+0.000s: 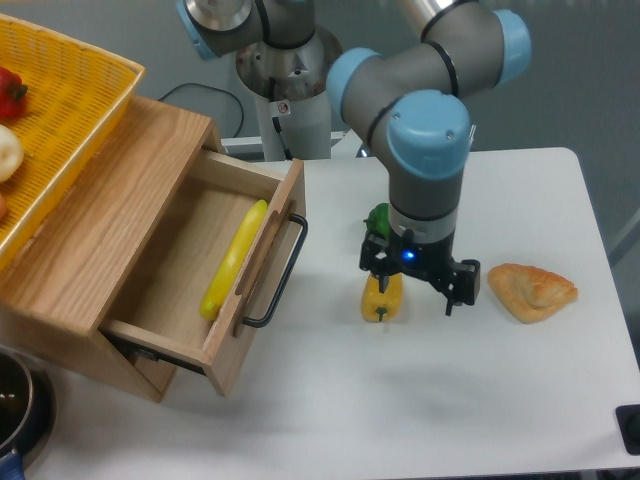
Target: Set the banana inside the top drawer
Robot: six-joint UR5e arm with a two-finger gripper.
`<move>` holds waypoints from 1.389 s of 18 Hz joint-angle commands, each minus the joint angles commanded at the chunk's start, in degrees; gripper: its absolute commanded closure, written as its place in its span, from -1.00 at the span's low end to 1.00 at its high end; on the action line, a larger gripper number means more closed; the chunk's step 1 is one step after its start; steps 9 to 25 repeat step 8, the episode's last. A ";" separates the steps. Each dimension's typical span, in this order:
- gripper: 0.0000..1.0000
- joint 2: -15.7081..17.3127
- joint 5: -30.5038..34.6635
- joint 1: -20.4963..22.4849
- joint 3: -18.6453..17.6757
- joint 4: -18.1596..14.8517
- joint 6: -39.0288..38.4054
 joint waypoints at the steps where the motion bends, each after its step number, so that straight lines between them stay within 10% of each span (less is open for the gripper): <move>1: -1.00 -0.35 -0.27 0.26 0.00 -0.09 4.02; 5: -1.00 -2.02 -0.27 2.11 0.00 -1.57 19.42; 25: -1.00 -3.43 1.48 2.11 0.09 -2.55 20.14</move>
